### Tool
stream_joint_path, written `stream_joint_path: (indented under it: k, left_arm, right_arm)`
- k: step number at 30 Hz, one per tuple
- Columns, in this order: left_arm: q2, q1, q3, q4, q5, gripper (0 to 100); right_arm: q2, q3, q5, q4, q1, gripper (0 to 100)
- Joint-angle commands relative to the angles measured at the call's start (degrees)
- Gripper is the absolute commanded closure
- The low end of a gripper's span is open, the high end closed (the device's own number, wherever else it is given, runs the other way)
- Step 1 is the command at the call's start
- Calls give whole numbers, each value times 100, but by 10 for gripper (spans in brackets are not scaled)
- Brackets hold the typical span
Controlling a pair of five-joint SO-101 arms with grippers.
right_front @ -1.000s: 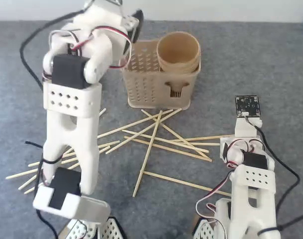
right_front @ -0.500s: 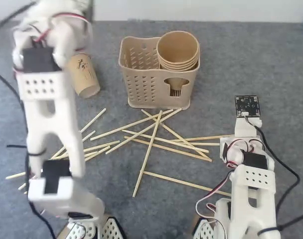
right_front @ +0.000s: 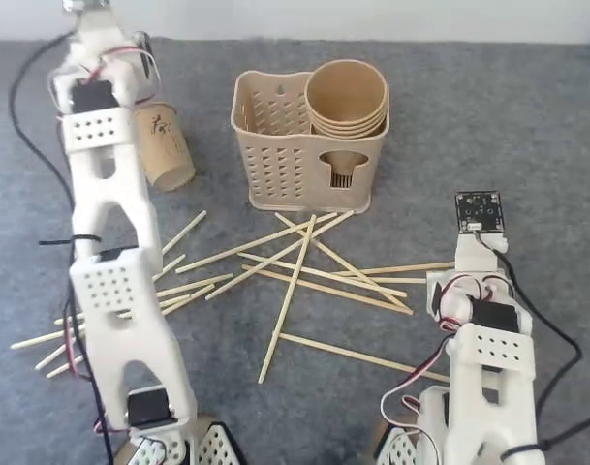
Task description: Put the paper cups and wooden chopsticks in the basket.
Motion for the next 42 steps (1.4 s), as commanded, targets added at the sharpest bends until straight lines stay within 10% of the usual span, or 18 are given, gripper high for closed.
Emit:
stream_joint_path:
  k: [1,9,24,32,42]
  left_arm:
    - [730,-35,-919,-158,53,859]
    - [2066,-290,-2466,765,26,859]
    - [1653,79,-3776,5152,-193,987]
    - [659,-141,-2668,5125,-202,987]
    - [-1820,273,1604,5020,-642,987]
  right_arm:
    - [-154,-35,70,-163,-13,991]
    - [-119,-26,70,-163,-171,991]
    - [-163,-26,79,-119,-154,991]
    - [-163,-35,79,-145,-13,991]
    - [-163,-53,220,-145,4,991]
